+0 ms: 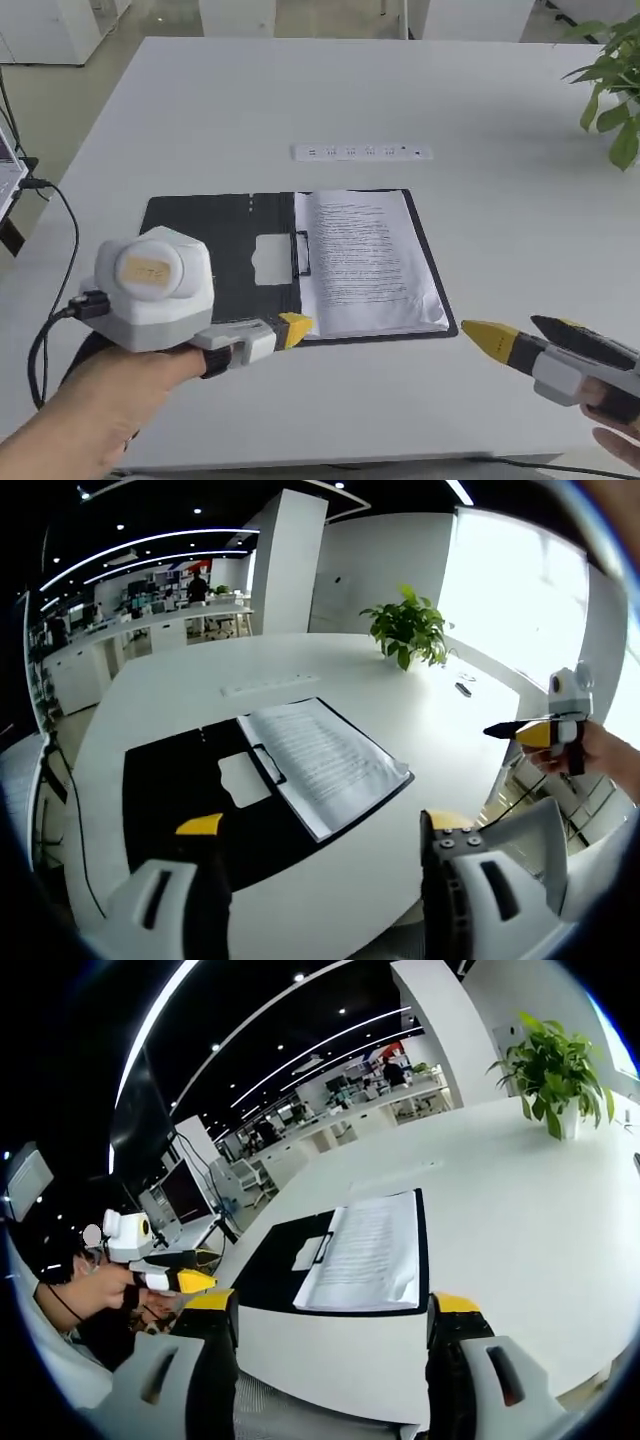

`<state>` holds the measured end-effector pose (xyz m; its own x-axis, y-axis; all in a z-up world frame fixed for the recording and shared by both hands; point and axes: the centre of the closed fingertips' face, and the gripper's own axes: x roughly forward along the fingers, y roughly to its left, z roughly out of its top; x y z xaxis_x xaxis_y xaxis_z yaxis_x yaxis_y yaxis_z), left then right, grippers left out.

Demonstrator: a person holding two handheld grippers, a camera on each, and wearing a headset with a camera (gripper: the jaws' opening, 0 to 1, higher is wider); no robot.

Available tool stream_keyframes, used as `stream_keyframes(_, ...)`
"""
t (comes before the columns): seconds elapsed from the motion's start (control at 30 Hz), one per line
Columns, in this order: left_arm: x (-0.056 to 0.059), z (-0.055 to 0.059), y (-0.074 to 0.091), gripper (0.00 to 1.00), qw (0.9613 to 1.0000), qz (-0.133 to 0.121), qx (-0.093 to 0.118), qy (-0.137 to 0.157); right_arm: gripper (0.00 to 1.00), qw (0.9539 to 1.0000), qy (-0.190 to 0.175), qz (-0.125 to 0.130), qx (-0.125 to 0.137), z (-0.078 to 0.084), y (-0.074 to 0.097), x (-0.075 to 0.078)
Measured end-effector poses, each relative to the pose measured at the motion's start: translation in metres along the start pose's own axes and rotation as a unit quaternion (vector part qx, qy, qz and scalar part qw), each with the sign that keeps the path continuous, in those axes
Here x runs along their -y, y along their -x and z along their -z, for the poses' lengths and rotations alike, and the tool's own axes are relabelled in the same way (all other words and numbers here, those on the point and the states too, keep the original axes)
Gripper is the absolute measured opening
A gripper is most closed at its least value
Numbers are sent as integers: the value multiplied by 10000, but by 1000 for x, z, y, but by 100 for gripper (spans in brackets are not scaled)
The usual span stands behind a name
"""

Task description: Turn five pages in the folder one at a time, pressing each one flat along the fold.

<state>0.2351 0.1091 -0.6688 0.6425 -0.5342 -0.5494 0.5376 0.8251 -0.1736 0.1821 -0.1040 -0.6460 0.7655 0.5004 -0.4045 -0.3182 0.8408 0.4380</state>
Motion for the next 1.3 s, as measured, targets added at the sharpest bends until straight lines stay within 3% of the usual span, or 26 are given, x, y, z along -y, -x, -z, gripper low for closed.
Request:
stream_keyframes(0.17, 17, -2, -32, 77, 9996, 184, -60, -229, 76, 10000, -45, -24, -25, 4, -3, -2)
stream_keyframes(0.4, 31, 3, -72, 76, 9976, 357, -265, -530, 76, 10000, -80, -20, -32, 6, -6, -2)
stream_keyframes(0.67, 44, 6, -112, 76, 9953, 475, -359, -766, 75, 9999, -113, 4, -45, 8, -9, 0)
stream_keyframes(0.93, 50, 8, -141, 73, 9928, 490, -377, -1028, 74, 9998, -178, 20, -32, 11, -13, 2)
stream_keyframes(1.1, 52, 5, -158, 72, 9934, 467, -323, -996, 73, 9997, -221, 29, -32, 12, -17, 3)
stream_keyframes(1.3, 50, 10, -178, 73, 9941, 399, -372, -943, 71, 9997, -245, 57, -7, 12, -22, 6)
